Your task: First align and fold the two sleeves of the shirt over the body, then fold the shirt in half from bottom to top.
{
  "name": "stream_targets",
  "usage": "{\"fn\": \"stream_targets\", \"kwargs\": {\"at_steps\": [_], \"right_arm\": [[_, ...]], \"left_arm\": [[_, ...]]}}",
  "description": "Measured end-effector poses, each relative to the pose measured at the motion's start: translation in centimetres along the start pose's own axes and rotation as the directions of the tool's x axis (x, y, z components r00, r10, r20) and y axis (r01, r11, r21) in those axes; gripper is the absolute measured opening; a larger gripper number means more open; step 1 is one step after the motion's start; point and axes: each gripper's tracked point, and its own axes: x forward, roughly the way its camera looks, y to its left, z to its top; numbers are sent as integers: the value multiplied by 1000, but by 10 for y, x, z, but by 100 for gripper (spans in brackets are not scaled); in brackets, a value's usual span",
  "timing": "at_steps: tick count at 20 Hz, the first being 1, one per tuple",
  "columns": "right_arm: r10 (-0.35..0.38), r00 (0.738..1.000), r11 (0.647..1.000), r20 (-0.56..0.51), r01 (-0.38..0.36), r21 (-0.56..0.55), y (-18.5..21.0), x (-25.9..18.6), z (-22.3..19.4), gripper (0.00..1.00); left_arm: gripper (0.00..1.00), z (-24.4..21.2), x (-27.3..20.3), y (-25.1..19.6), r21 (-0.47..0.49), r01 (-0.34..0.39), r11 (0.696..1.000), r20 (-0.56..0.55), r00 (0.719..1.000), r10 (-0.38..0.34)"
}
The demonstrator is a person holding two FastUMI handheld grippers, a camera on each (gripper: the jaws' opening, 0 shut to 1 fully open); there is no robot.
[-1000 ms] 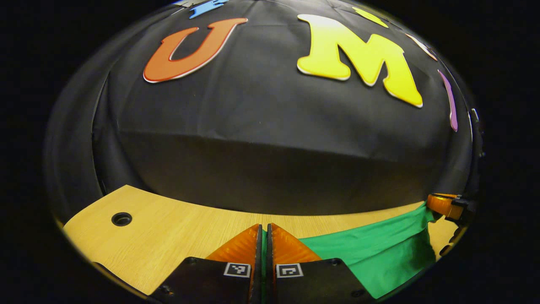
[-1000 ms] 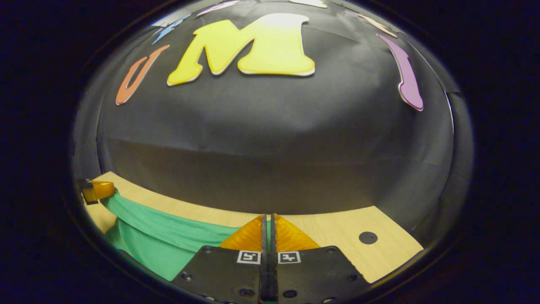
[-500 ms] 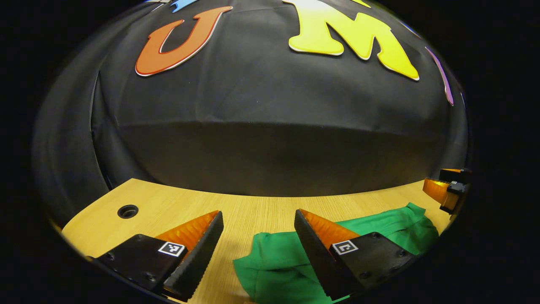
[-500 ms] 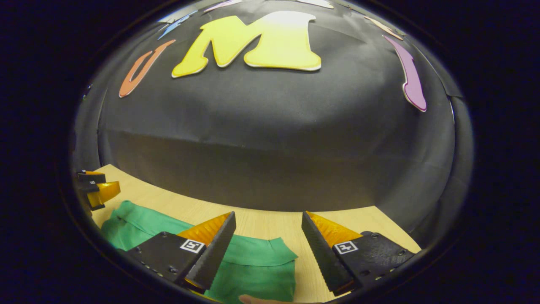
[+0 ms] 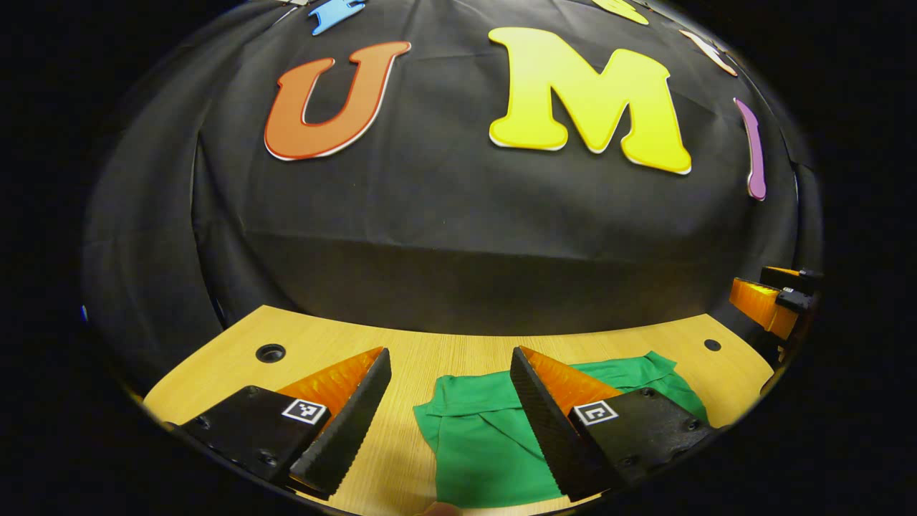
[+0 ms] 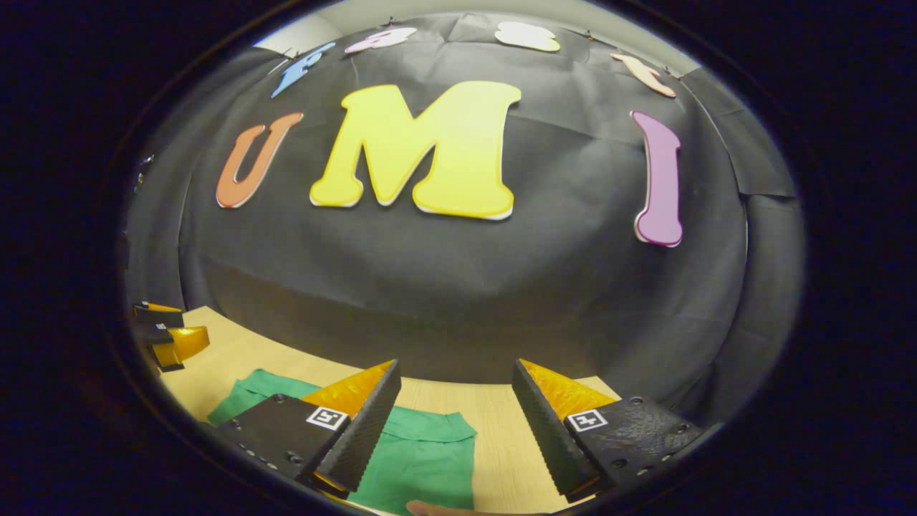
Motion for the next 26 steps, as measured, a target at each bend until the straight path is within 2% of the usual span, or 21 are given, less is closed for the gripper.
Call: {"fn": "stream_targets", "kwargs": {"at_steps": [4,9,14,16,18,22,25,26], "right_arm": [[13,999,999,38,-14,40,-9,-75,25,95],[-35,992,998,121,29,51,-37,-167,41,95],[-18,988,998,155,8,68,-44,-257,27,96],[-9,988,999,151,3,40,-42,-287,17,94],[-10,990,1000,143,8,17,-46,-318,10,96],[22,989,1000,144,-22,-5,-37,-376,-4,96],[41,990,997,135,-32,-65,-34,-412,-20,95],[48,990,996,136,-37,-80,-33,-422,-24,96]], "left_arm": [[100,19,-66,-8,12,0,1000,37,999,0],[100,25,-145,-20,31,-11,999,95,995,8],[100,2,-218,-31,9,8,1000,132,991,-9],[100,-3,-246,-33,19,4,1000,157,988,-7],[100,-12,-269,-30,31,-10,999,157,988,5],[100,-19,-320,-31,-4,8,1000,189,982,-7],[100,-18,-355,-27,36,-33,999,226,974,24],[93,-20,-363,-30,49,-33,998,226,974,21]]}}
